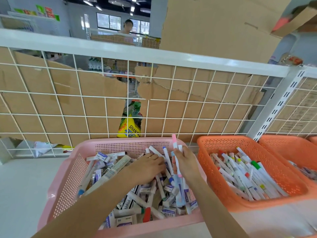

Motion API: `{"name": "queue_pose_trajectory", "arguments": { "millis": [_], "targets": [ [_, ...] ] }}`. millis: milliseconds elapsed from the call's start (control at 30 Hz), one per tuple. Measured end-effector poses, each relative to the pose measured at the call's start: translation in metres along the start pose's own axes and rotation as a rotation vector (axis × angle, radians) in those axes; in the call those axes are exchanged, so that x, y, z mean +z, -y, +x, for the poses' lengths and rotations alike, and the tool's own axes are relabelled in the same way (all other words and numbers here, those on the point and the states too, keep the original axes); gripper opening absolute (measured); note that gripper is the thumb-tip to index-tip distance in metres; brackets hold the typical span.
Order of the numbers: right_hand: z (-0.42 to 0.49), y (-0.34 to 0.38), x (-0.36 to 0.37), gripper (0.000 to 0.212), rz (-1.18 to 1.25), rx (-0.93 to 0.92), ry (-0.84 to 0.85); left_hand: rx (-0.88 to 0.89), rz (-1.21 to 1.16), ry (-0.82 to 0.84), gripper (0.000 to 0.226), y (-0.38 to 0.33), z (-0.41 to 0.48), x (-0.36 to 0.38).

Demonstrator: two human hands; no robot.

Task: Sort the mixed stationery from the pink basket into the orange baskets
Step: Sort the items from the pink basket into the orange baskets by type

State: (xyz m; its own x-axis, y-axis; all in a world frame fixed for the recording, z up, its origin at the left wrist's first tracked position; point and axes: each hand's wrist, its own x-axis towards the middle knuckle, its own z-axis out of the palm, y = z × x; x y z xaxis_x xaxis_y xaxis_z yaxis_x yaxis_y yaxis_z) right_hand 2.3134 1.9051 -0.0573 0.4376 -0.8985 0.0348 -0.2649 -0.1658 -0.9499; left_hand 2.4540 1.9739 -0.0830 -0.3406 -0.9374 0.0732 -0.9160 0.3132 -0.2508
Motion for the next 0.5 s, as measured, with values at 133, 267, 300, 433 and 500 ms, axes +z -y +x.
{"name": "queue_pose_trajectory", "arguments": {
  "millis": [133,267,300,433,500],
  "targets": [
    [0.002,-0.003,0.000,0.017,0.057,0.002,-0.014,0.038,0.092,-0.085,0.023,0.005,0.002,0.013],
    [0.002,-0.002,-0.001,0.018,0.151,-0.020,-0.034,-0.029,0.000,-0.177,0.040,0.012,-0.003,0.001],
    [0.003,-0.002,-0.002,0.020,0.173,-0.011,-0.047,-0.074,-0.052,-0.190,0.041,0.014,-0.005,-0.004],
    [0.006,0.002,-0.012,0.020,0.181,-0.016,-0.132,-0.170,-0.293,-0.237,0.020,0.021,-0.012,-0.025],
    [0.004,0.008,-0.020,0.020,0.203,-0.036,-0.153,-0.288,-0.380,-0.233,0.021,0.022,-0.012,-0.035]
  ]
}}
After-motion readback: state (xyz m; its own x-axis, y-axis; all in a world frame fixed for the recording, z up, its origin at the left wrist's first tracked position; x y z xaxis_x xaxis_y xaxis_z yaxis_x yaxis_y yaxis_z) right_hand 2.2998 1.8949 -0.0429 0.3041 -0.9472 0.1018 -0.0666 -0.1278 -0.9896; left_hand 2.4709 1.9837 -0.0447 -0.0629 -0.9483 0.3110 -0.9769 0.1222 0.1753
